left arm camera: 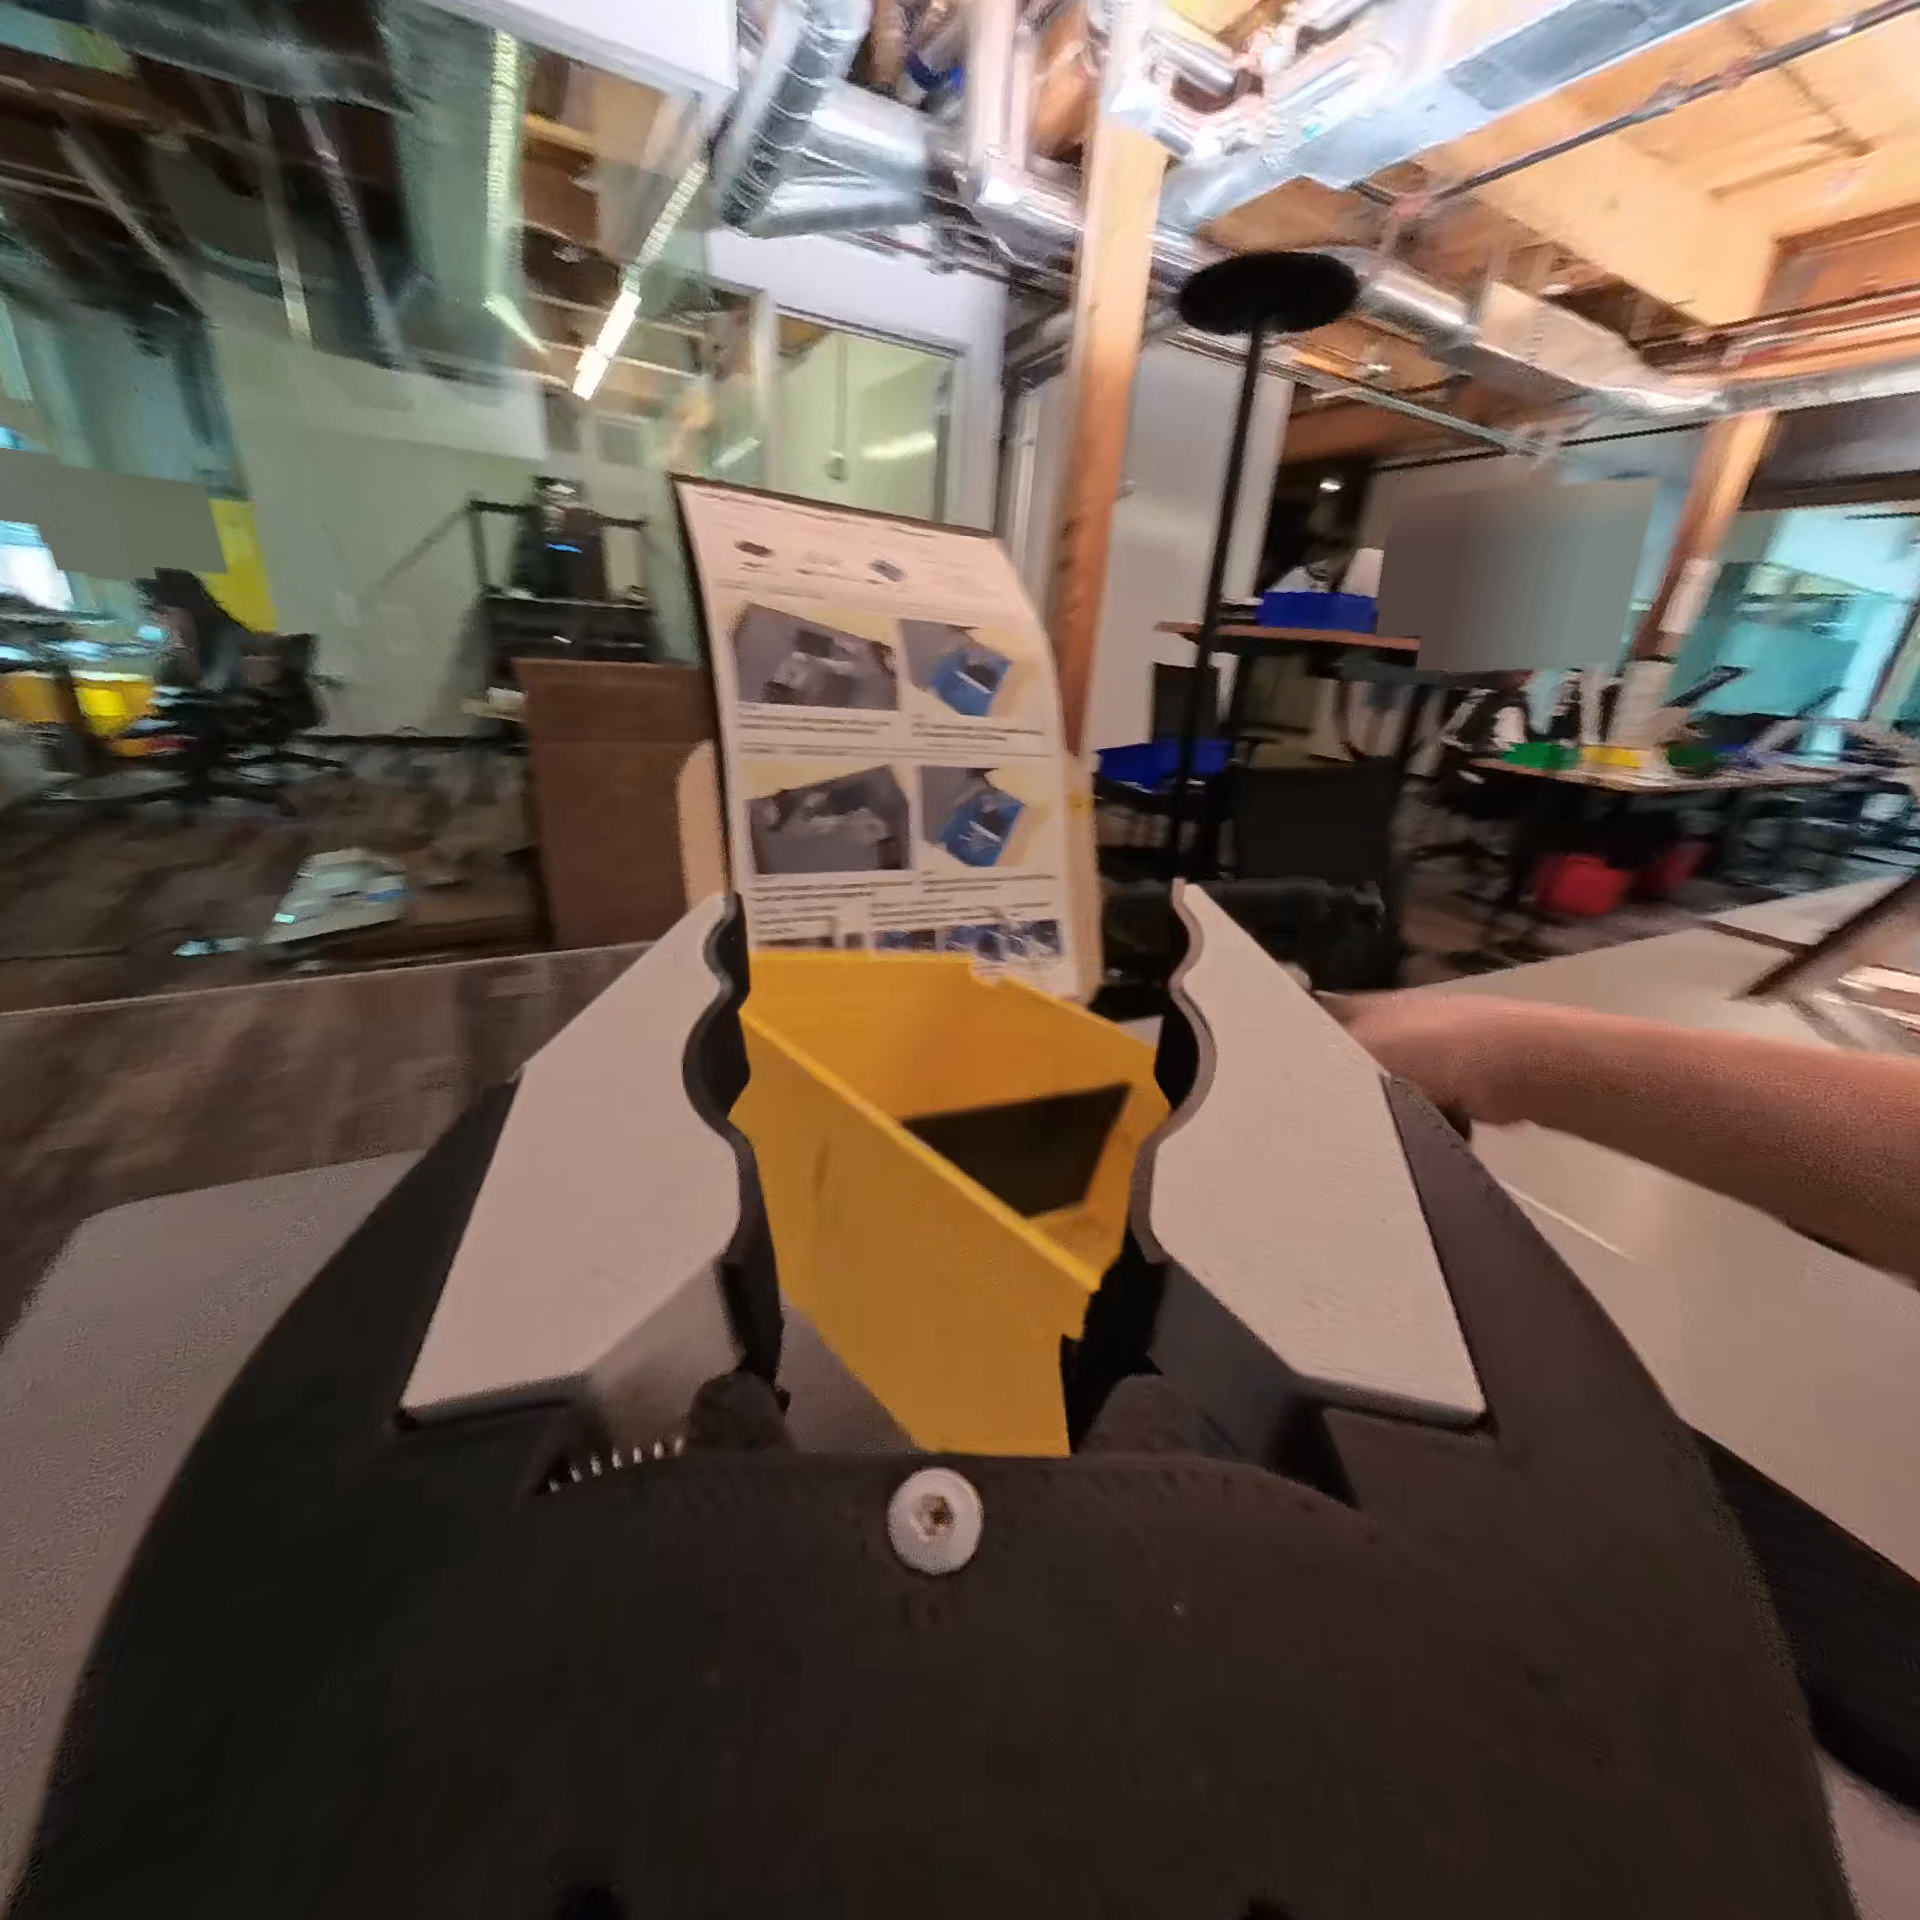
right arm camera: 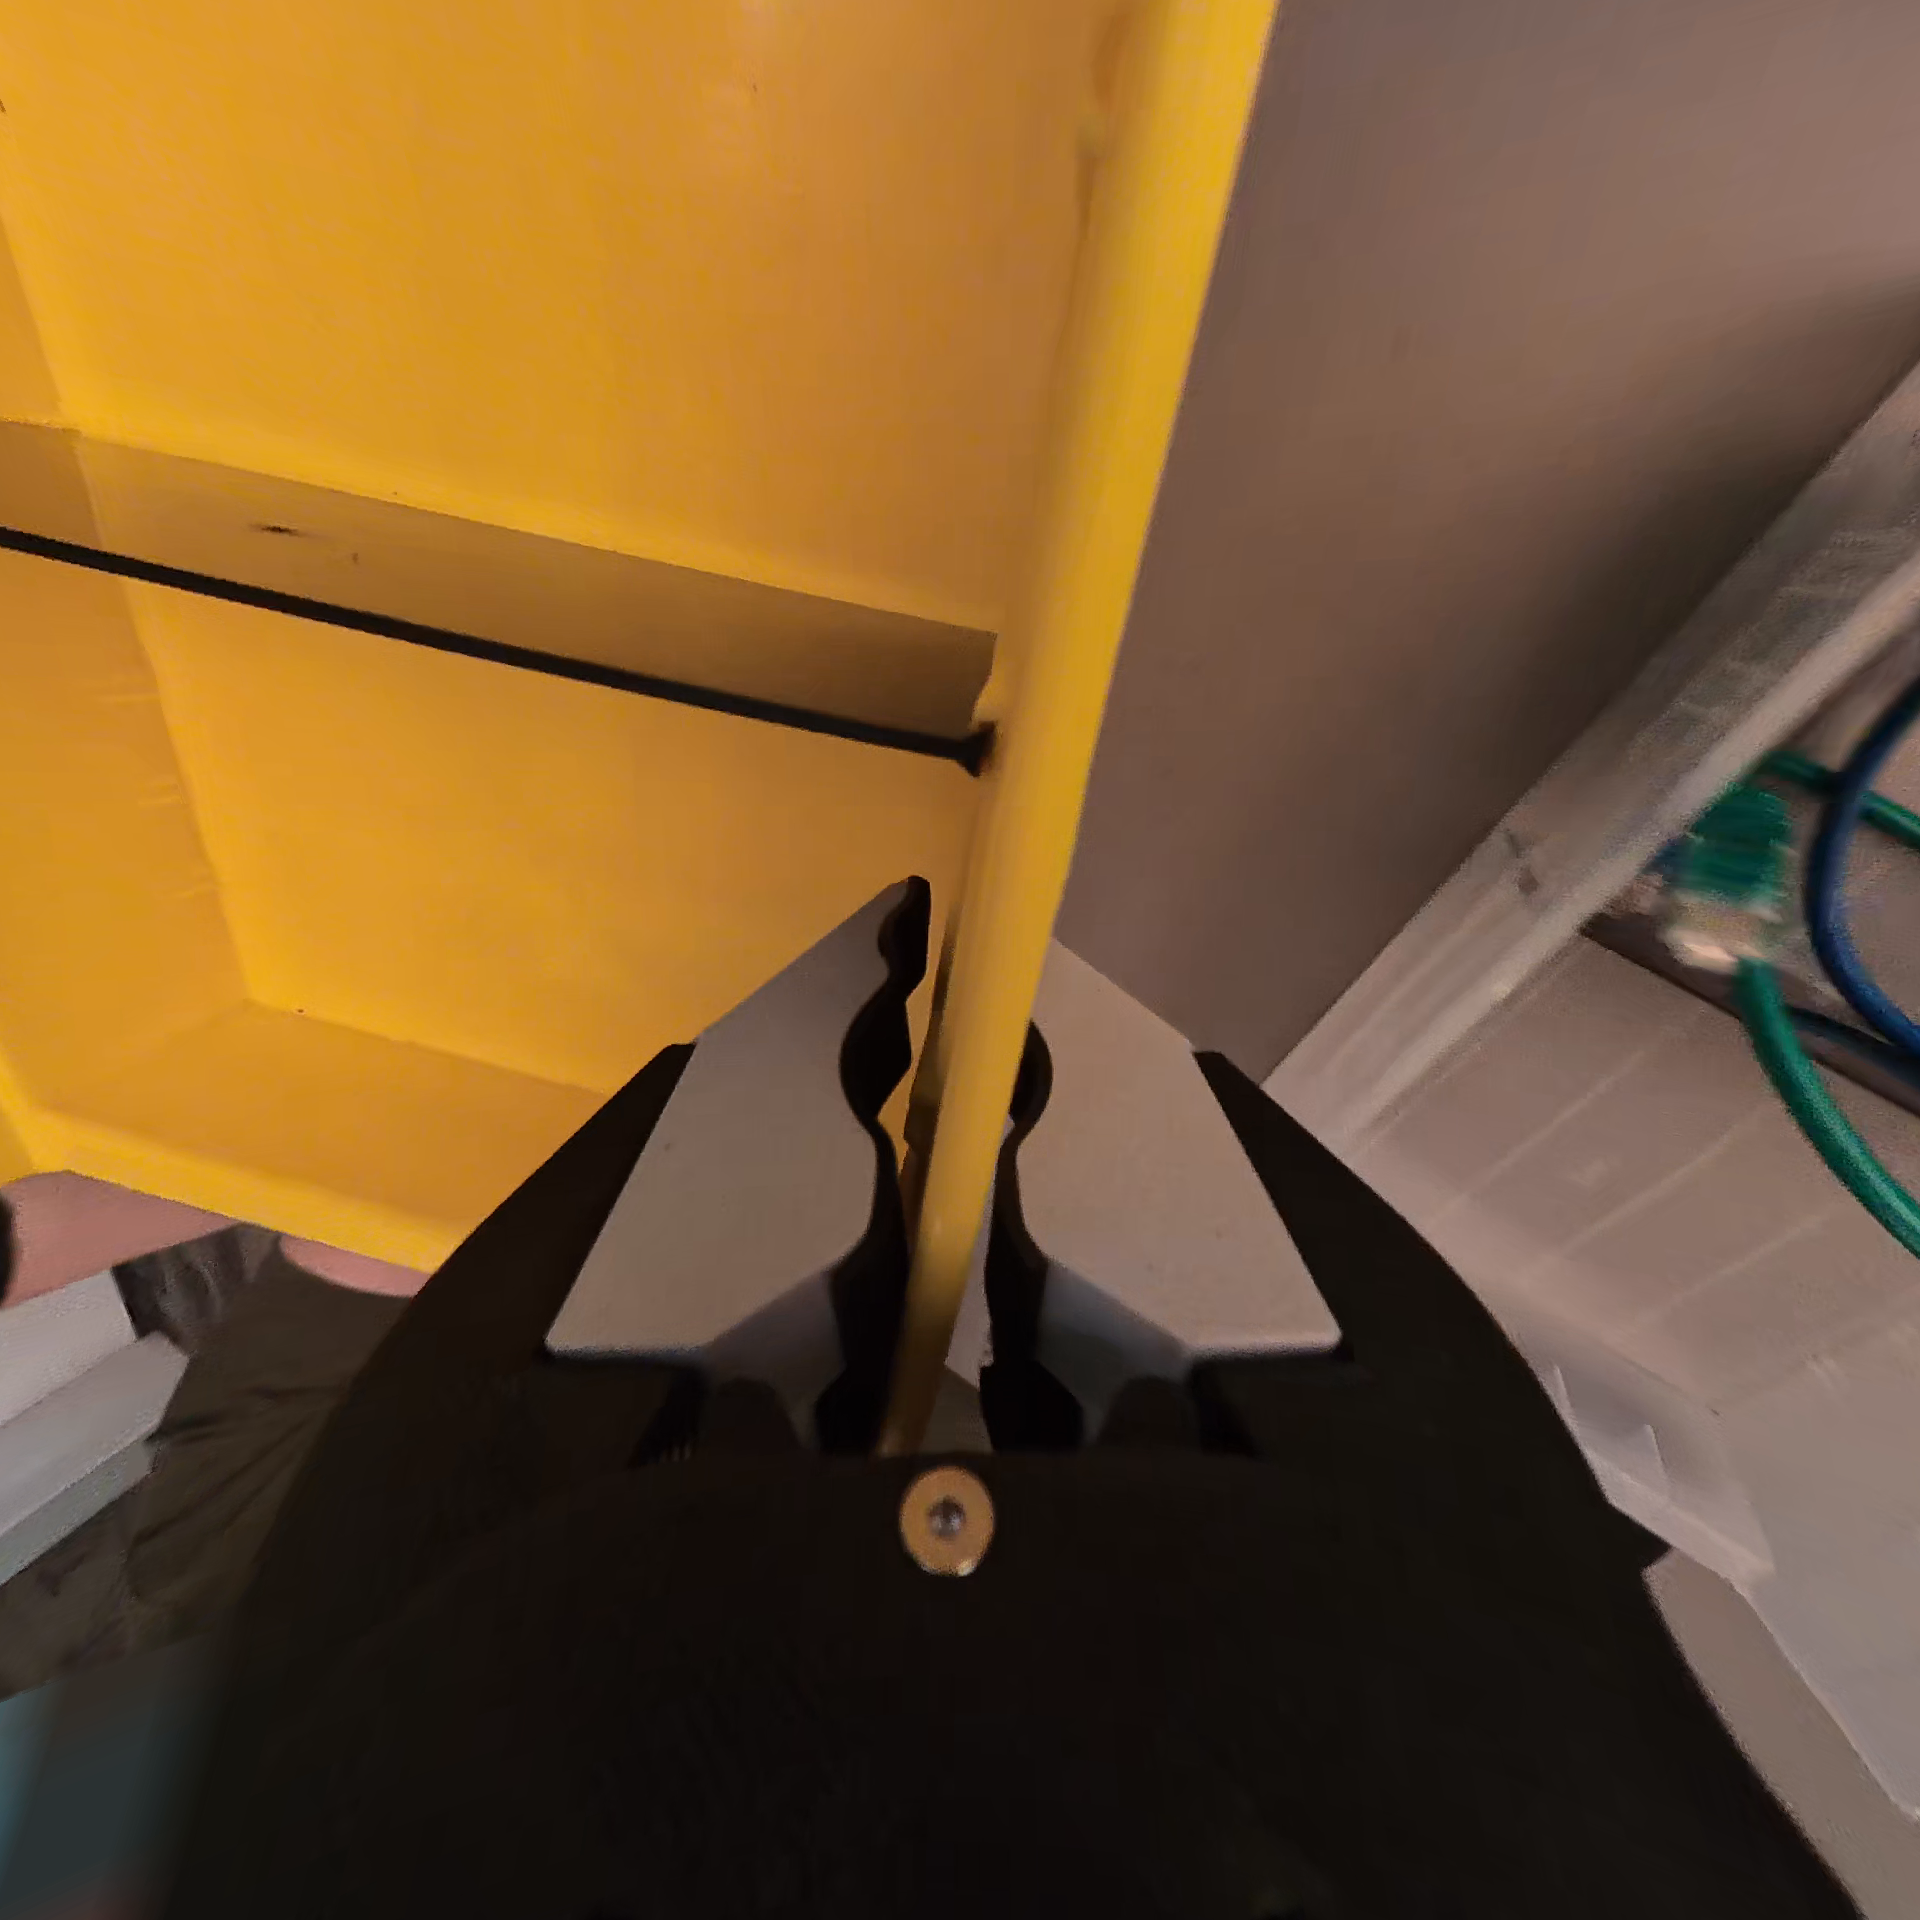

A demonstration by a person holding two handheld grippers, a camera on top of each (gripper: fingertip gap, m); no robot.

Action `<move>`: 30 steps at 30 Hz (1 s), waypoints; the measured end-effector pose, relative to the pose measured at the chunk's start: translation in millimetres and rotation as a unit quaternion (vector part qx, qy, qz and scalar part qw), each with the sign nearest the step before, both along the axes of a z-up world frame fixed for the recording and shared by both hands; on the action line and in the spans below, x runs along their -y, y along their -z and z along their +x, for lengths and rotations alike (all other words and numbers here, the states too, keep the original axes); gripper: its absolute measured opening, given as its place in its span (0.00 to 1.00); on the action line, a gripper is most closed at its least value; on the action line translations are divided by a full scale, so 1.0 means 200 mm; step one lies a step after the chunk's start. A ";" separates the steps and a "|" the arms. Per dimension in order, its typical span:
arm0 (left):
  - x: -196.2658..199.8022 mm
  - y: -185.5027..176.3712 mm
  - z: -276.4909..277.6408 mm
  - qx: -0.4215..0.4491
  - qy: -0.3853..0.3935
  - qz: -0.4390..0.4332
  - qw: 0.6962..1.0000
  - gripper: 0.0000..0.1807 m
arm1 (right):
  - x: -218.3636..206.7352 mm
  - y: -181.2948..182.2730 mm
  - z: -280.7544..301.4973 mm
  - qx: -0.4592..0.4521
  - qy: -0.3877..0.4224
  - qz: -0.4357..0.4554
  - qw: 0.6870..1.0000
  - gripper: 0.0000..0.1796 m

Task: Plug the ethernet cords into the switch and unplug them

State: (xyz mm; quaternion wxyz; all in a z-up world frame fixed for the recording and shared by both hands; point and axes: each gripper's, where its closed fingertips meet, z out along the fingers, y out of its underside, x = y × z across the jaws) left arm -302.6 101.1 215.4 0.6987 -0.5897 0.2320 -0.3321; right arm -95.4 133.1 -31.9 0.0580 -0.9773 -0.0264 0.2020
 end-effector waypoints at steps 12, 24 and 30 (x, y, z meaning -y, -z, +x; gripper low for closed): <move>-0.14 0.31 0.35 -0.030 0.136 -0.154 0.978 0.50 | 0.25 -0.54 0.94 0.000 0.172 0.107 0.979 0.03; 0.04 1.15 1.32 -0.086 0.255 -0.294 0.917 0.60 | 0.92 -0.35 2.13 0.070 0.428 0.123 0.892 0.03; 0.18 1.33 1.48 -0.169 0.270 -0.311 0.895 0.64 | 1.16 -0.07 2.36 0.049 0.477 0.093 0.873 0.03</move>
